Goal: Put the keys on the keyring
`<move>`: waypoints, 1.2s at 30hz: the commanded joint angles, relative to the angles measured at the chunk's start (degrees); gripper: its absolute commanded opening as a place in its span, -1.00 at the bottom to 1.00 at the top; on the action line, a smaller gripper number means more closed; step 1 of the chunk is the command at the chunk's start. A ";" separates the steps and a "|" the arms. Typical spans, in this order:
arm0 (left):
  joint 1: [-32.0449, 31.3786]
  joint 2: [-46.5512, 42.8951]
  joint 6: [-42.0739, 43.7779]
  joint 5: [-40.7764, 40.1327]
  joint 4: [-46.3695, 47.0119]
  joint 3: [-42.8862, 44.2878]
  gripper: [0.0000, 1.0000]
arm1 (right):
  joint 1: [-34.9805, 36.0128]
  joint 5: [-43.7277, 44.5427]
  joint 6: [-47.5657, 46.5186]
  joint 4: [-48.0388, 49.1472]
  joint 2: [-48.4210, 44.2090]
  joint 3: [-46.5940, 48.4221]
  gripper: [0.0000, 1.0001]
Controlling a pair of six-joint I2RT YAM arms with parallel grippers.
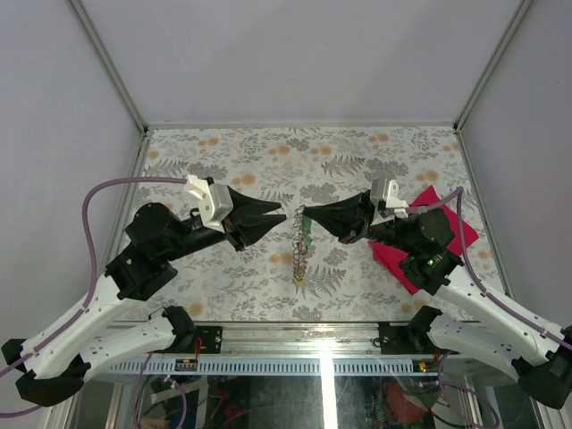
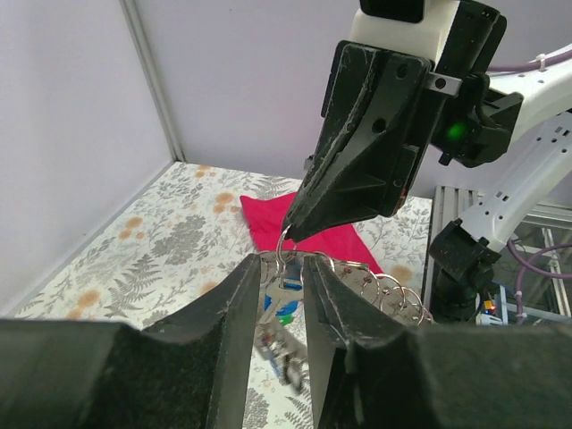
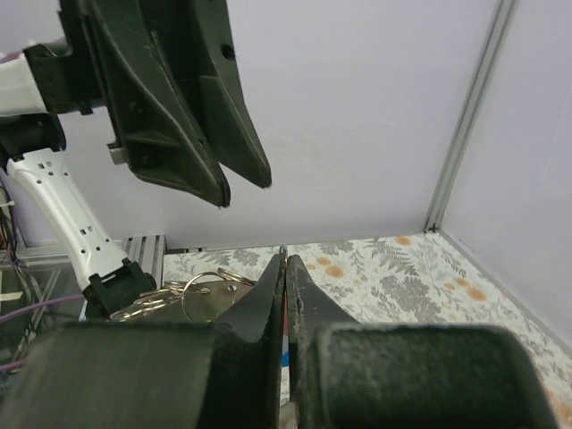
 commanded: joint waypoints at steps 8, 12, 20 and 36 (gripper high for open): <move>-0.32 -0.13 -5.11 5.85 10.85 -4.16 -0.41 | 0.14 -7.06 0.22 12.35 -2.19 1.09 -1.00; -0.39 0.11 -5.52 6.65 12.22 -4.46 -0.39 | 0.14 -8.37 0.21 12.38 -2.05 1.47 -1.00; -0.32 2.20 -6.76 9.79 14.06 -4.49 -0.37 | 0.14 -9.65 0.54 12.29 -1.86 1.92 -1.00; -0.36 4.55 -8.01 12.71 15.39 -4.55 -1.00 | 0.14 -10.56 0.73 11.71 -2.41 1.83 -1.00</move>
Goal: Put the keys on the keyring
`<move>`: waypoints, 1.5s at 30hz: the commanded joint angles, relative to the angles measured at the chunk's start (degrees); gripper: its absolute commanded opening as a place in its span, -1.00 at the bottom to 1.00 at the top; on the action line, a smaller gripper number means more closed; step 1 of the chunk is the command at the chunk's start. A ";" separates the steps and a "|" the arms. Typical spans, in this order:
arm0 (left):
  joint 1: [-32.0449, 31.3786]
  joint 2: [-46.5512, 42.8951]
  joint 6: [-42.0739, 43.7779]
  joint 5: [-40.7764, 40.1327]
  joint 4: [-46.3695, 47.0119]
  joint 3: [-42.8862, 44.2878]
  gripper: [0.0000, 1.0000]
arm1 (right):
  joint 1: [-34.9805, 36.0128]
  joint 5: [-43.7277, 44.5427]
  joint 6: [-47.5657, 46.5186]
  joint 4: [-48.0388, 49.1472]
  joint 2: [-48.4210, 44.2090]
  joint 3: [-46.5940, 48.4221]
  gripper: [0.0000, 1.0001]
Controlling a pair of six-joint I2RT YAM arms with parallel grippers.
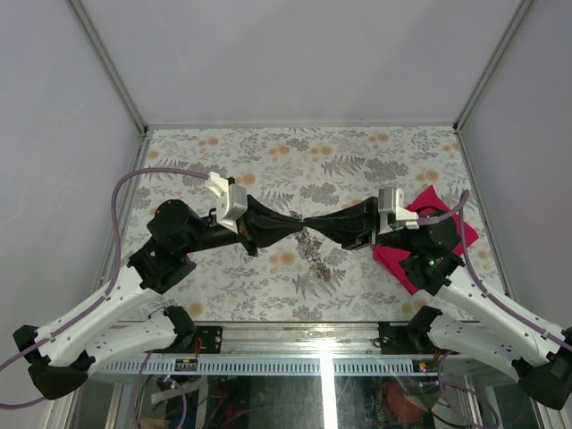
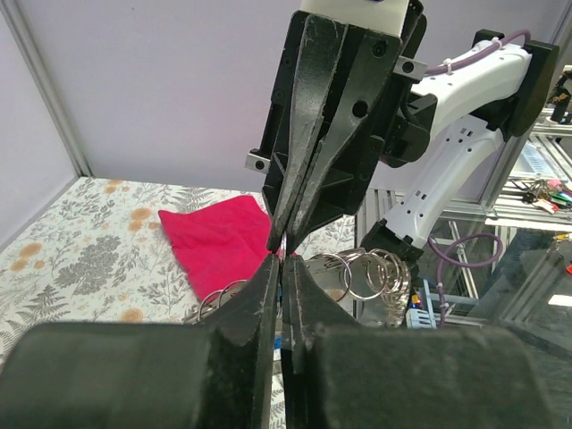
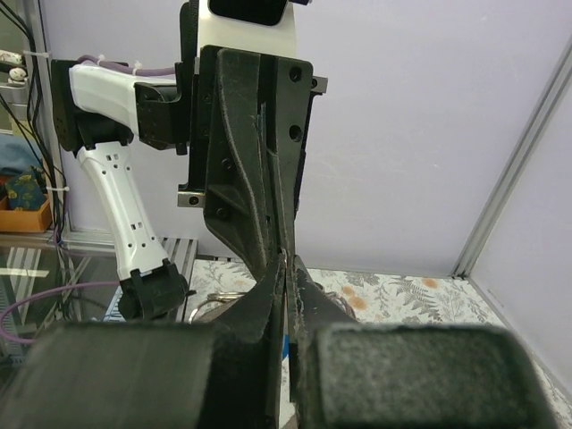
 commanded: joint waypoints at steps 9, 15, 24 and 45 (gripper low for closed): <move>-0.36 1.05 5.43 3.93 -9.80 5.21 -1.00 | 0.16 -0.32 -7.86 -19.19 -5.23 8.79 -0.46; -0.33 4.90 12.29 5.46 -26.24 12.64 -1.00 | 0.16 -0.62 -16.99 -41.88 -5.77 15.98 -0.25; -0.41 12.96 21.50 3.58 -44.93 23.21 -1.00 | 0.16 -2.79 -19.89 -50.64 -1.61 16.60 -0.13; -4.39 18.35 28.60 -2.58 -57.50 31.28 -1.00 | 0.16 -9.69 -20.92 -48.10 7.78 16.38 -0.19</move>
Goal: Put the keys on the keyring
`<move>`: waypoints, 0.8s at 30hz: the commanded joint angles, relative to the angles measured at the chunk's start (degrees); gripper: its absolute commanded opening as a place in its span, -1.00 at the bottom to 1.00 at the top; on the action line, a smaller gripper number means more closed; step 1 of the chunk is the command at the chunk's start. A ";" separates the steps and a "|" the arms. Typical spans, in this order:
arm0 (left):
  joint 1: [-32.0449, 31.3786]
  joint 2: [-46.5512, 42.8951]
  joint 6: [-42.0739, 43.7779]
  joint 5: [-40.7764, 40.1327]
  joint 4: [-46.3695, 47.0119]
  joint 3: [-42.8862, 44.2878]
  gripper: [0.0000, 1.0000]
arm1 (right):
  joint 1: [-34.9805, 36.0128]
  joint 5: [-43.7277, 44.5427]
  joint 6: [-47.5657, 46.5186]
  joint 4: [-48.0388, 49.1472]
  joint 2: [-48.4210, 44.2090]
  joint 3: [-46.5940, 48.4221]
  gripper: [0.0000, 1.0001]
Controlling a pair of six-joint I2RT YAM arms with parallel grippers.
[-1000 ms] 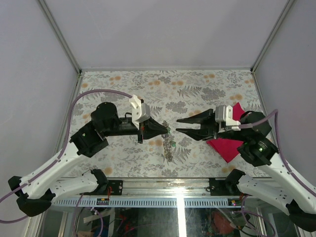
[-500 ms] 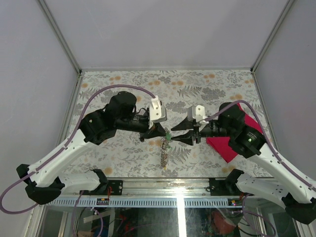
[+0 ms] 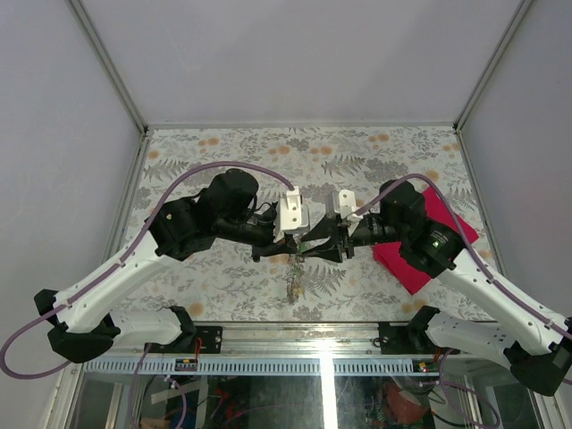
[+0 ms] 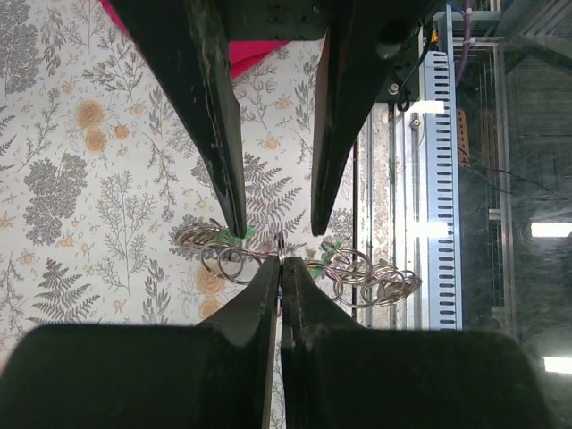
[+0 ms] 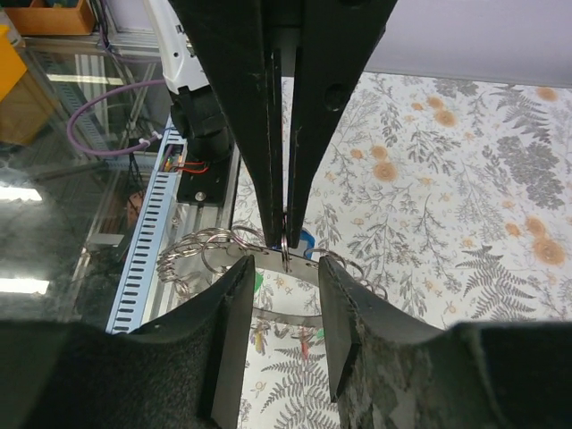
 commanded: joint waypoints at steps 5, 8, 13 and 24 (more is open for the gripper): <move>-0.92 -0.23 1.25 -1.65 0.97 2.97 -1.00 | 0.10 -4.12 0.49 4.19 2.83 0.35 -0.26; -1.19 -0.06 1.26 -1.84 0.99 3.05 -1.00 | 0.14 -4.54 0.68 4.68 3.17 -0.04 -0.33; -1.58 0.00 1.21 -2.16 1.03 3.15 -1.00 | 0.09 -4.89 1.05 5.18 3.54 -0.40 -0.43; -2.09 -0.02 1.14 -2.95 1.03 3.32 -1.00 | 0.14 -4.54 -0.57 3.40 4.32 -0.50 -0.60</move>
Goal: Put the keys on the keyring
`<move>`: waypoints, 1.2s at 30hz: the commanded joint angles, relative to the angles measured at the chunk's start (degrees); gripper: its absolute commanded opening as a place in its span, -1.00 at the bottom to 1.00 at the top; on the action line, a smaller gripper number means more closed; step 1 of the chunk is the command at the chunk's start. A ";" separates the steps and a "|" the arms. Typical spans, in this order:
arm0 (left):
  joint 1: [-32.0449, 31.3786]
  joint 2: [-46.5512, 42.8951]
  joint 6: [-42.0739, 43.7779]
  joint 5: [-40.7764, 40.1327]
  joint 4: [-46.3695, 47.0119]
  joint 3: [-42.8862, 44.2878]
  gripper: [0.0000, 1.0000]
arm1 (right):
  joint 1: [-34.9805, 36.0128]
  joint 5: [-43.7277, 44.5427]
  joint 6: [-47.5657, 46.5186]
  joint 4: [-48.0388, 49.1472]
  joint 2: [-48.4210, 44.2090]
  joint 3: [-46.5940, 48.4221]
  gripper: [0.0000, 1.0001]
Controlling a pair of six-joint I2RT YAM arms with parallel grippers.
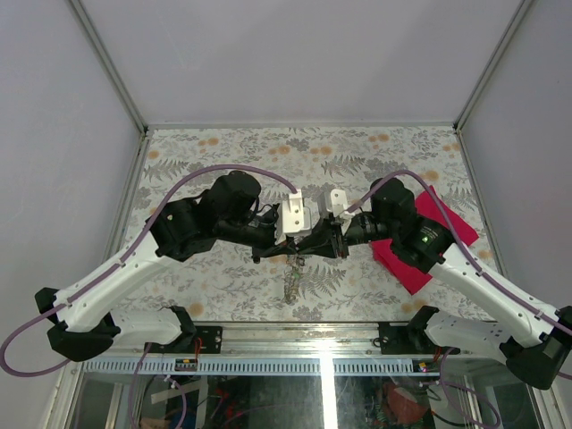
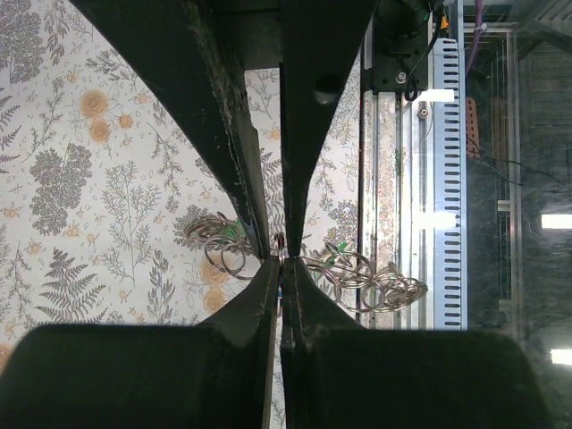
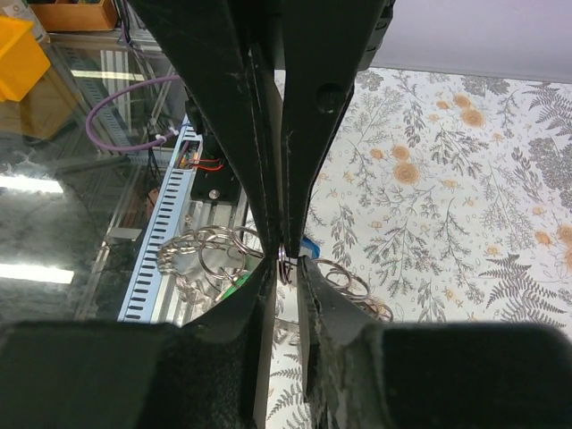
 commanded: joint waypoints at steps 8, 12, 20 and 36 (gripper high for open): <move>-0.78 -0.72 0.54 -0.58 2.56 2.61 -1.00 | 0.14 0.79 -0.57 0.84 1.11 0.79 -1.00; -0.73 -2.24 -0.14 -0.71 4.20 1.53 -0.96 | 0.14 2.56 -0.01 2.78 -0.39 0.32 -1.00; -0.72 -10.22 -5.72 -1.13 13.77 -7.11 -0.46 | 0.14 2.80 3.37 14.54 -6.29 -6.20 -1.00; -0.73 -20.42 -16.44 -6.40 36.69 -21.19 -0.35 | 0.10 6.92 17.85 36.12 -10.43 -13.34 -1.00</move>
